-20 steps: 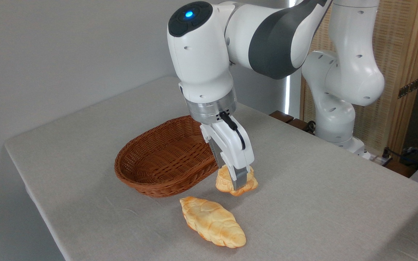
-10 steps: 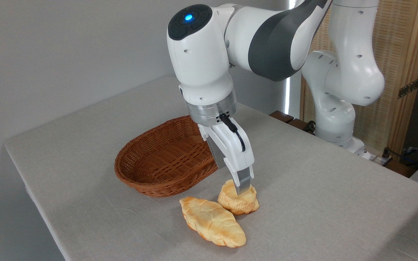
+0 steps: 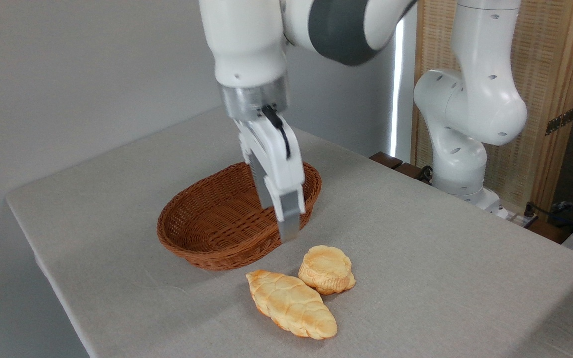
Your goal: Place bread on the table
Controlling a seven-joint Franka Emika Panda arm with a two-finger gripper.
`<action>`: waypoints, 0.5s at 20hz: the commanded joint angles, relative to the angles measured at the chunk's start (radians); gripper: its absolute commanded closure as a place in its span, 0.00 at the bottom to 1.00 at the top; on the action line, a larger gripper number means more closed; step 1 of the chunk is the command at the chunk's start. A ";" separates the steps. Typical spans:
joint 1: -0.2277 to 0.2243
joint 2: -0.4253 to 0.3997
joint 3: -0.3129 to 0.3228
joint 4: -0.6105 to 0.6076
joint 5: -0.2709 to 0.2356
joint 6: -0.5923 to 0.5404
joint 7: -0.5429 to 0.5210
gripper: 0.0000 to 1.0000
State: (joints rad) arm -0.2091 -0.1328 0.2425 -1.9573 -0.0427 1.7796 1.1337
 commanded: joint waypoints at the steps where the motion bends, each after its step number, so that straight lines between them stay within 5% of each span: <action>1: -0.003 0.001 -0.040 0.054 -0.013 0.009 -0.072 0.00; 7: -0.003 0.012 -0.057 0.057 -0.013 0.083 -0.351 0.00; 10: -0.003 0.015 -0.058 0.057 -0.014 0.083 -0.364 0.00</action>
State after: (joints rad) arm -0.2129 -0.1229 0.1862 -1.9075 -0.0427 1.8543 0.8086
